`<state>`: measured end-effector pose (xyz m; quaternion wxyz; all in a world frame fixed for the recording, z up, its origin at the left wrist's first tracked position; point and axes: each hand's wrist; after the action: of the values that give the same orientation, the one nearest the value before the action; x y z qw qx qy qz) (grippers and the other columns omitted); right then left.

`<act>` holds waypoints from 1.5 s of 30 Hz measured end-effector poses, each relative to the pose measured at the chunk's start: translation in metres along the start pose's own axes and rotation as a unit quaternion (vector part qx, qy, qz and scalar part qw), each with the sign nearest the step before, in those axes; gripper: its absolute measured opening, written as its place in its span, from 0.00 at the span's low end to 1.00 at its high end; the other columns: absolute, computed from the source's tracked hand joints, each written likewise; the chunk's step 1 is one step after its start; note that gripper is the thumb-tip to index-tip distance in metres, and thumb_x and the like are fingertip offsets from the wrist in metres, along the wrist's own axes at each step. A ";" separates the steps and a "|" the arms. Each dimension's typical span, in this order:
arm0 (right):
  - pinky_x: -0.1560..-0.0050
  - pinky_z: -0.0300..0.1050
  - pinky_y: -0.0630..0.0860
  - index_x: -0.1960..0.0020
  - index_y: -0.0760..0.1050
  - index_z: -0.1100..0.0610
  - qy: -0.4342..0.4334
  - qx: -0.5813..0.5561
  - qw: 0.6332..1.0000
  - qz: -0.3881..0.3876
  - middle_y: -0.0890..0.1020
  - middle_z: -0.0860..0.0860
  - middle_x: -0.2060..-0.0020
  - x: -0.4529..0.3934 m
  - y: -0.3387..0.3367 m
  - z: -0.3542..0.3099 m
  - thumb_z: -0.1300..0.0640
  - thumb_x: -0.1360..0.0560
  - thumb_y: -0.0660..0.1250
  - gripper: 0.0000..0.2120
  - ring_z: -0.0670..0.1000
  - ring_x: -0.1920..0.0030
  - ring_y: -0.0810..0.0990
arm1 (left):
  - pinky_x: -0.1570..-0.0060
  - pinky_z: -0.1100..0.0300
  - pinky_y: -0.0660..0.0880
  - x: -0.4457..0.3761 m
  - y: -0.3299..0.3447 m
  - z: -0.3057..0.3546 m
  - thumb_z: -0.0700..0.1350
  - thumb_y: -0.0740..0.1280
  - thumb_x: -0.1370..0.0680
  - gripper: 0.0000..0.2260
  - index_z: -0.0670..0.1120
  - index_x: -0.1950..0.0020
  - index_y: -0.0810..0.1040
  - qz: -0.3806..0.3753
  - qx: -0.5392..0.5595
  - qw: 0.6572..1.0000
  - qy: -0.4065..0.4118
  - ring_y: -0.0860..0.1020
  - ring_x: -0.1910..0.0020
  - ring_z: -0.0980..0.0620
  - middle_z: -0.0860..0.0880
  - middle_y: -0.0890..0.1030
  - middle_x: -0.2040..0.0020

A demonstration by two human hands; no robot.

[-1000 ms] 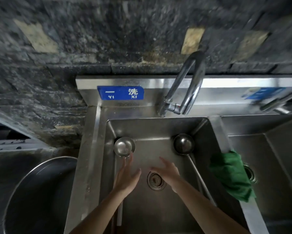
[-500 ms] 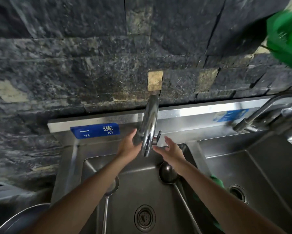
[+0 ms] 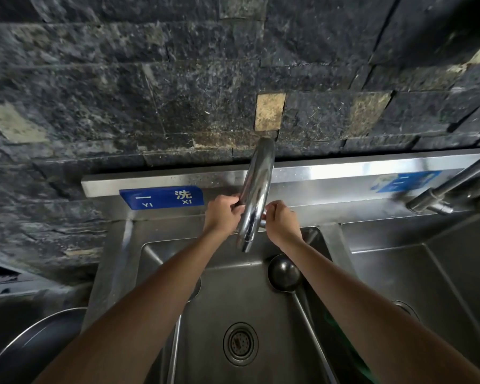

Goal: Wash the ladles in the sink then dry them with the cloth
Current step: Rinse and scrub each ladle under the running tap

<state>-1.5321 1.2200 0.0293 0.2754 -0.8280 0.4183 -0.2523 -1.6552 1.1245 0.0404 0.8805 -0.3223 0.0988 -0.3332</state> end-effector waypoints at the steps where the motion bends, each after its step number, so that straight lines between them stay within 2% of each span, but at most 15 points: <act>1: 0.49 0.56 0.79 0.40 0.75 0.59 0.006 -0.013 1.000 0.002 0.82 0.58 0.49 0.000 0.000 0.002 0.54 0.14 0.53 0.15 0.59 0.50 0.80 | 0.57 0.60 0.74 0.000 0.000 0.000 0.43 0.75 0.26 0.09 0.41 0.49 0.85 0.003 -0.001 1.000 0.002 0.80 0.59 0.49 0.42 0.86 0.54; 7: 0.49 0.56 0.82 0.39 0.76 0.58 0.023 -0.084 0.996 0.013 0.82 0.55 0.49 0.002 0.003 0.014 0.55 0.15 0.54 0.14 0.56 0.51 0.82 | 0.54 0.52 0.80 0.004 -0.003 0.001 0.39 0.74 0.26 0.05 0.42 0.51 0.84 0.011 0.012 1.000 0.015 0.81 0.59 0.45 0.42 0.85 0.55; 10: 0.54 0.49 0.81 0.39 0.76 0.58 0.024 -0.092 0.995 0.025 0.82 0.55 0.49 0.001 0.004 0.017 0.55 0.14 0.55 0.13 0.50 0.55 0.81 | 0.51 0.49 0.80 0.006 -0.002 0.001 0.40 0.73 0.26 0.06 0.41 0.50 0.84 0.005 0.010 1.000 0.016 0.81 0.56 0.43 0.41 0.85 0.54; 15: 0.47 0.55 0.83 0.39 0.77 0.58 0.025 -0.110 0.993 0.025 0.83 0.55 0.49 -0.002 0.005 0.019 0.56 0.15 0.56 0.12 0.54 0.51 0.82 | 0.52 0.53 0.79 0.006 -0.002 0.001 0.41 0.73 0.25 0.08 0.42 0.46 0.84 0.007 0.009 1.000 0.019 0.81 0.55 0.46 0.43 0.85 0.53; 19: 0.44 0.60 0.81 0.38 0.76 0.56 0.047 -0.121 0.992 -0.002 0.83 0.56 0.48 0.002 0.003 0.017 0.52 0.15 0.57 0.13 0.57 0.49 0.83 | 0.48 0.50 0.79 0.007 0.000 -0.002 0.43 0.72 0.24 0.10 0.45 0.43 0.83 0.007 0.011 1.000 0.016 0.80 0.53 0.47 0.43 0.85 0.49; 23: 0.37 0.57 0.78 0.36 0.73 0.54 0.053 -0.111 0.991 -0.053 0.82 0.56 0.39 0.018 -0.004 0.028 0.45 0.18 0.62 0.17 0.57 0.40 0.81 | 0.52 0.60 0.78 0.020 0.006 -0.009 0.43 0.70 0.22 0.11 0.44 0.39 0.81 0.015 0.011 0.999 0.031 0.81 0.58 0.53 0.43 0.85 0.46; 25: 0.32 0.56 0.74 0.29 0.70 0.53 0.071 -0.101 0.989 -0.076 0.79 0.54 0.32 0.030 -0.004 0.044 0.44 0.19 0.64 0.22 0.57 0.34 0.79 | 0.44 0.59 0.77 0.036 0.014 -0.019 0.45 0.67 0.20 0.13 0.43 0.37 0.80 0.023 0.005 1.000 0.006 0.82 0.47 0.45 0.42 0.83 0.42; 26: 0.30 0.55 0.73 0.26 0.69 0.53 0.082 -0.089 0.989 -0.084 0.77 0.54 0.30 0.037 -0.003 0.054 0.45 0.19 0.64 0.24 0.56 0.31 0.77 | 0.42 0.63 0.74 0.046 0.018 -0.025 0.46 0.65 0.19 0.13 0.43 0.36 0.79 0.022 0.003 1.000 -0.014 0.81 0.43 0.42 0.42 0.83 0.42; 28: 0.29 0.51 0.71 0.25 0.69 0.54 0.110 -0.058 0.988 -0.092 0.76 0.54 0.29 0.049 0.001 0.077 0.48 0.19 0.64 0.24 0.56 0.30 0.75 | 0.53 0.76 0.72 0.068 0.028 -0.032 0.48 0.63 0.18 0.14 0.44 0.35 0.78 0.032 0.014 0.999 -0.042 0.80 0.42 0.42 0.42 0.83 0.43; 30: 0.35 0.47 0.72 0.28 0.72 0.56 0.133 -0.018 0.986 -0.094 0.80 0.56 0.33 0.060 0.006 0.100 0.50 0.19 0.63 0.20 0.58 0.33 0.77 | 0.52 0.68 0.79 0.084 0.036 -0.035 0.41 0.64 0.20 0.13 0.45 0.36 0.78 0.049 0.035 0.998 -0.020 0.82 0.50 0.47 0.45 0.84 0.47; 32: 0.42 0.46 0.73 0.31 0.74 0.57 0.156 0.012 0.982 -0.102 0.82 0.56 0.38 0.071 0.009 0.123 0.52 0.19 0.62 0.18 0.59 0.38 0.79 | 0.49 0.58 0.81 0.099 0.048 -0.039 0.38 0.63 0.21 0.12 0.44 0.39 0.79 0.028 0.012 1.000 0.004 0.82 0.54 0.50 0.48 0.83 0.48; 35: 0.46 0.42 0.72 0.28 0.72 0.56 0.196 0.044 0.972 -0.125 0.81 0.56 0.37 0.088 0.013 0.156 0.52 0.19 0.62 0.20 0.58 0.39 0.79 | 0.53 0.74 0.73 0.116 0.070 -0.046 0.38 0.62 0.20 0.14 0.43 0.36 0.80 -0.038 -0.030 0.999 -0.021 0.83 0.48 0.49 0.45 0.83 0.40; 37: 0.45 0.45 0.75 0.29 0.72 0.57 0.218 0.065 0.963 -0.143 0.81 0.58 0.38 0.098 0.016 0.175 0.52 0.18 0.61 0.19 0.59 0.40 0.80 | 0.55 0.77 0.70 0.126 0.085 -0.055 0.37 0.63 0.20 0.13 0.42 0.38 0.81 -0.079 -0.023 0.995 -0.053 0.82 0.48 0.49 0.44 0.84 0.43; 40: 0.39 0.52 0.77 0.30 0.71 0.59 0.233 0.088 0.954 -0.168 0.80 0.60 0.37 0.113 0.022 0.201 0.53 0.18 0.61 0.19 0.61 0.38 0.79 | 0.56 0.69 0.75 0.143 0.107 -0.071 0.43 0.64 0.19 0.10 0.44 0.41 0.82 -0.182 -0.013 0.976 -0.121 0.83 0.51 0.49 0.45 0.85 0.47; 45: 0.32 0.49 0.71 0.25 0.66 0.60 0.233 0.118 0.947 -0.189 0.73 0.59 0.28 0.132 0.037 0.238 0.55 0.17 0.59 0.21 0.60 0.29 0.72 | 0.61 0.55 0.78 0.174 0.159 -0.090 0.45 0.65 0.20 0.11 0.41 0.45 0.82 -0.297 0.083 0.914 -0.264 0.83 0.58 0.43 0.42 0.83 0.54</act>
<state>-1.3299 1.1500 -0.1424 0.2134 -0.7712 0.2740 -0.5336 -1.4752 1.0570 -0.1227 0.7588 -0.3388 -0.2652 -0.4890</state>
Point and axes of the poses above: each hand's wrist, its own x-axis away from the middle knuckle, its own y-axis out of the palm, z = x × y
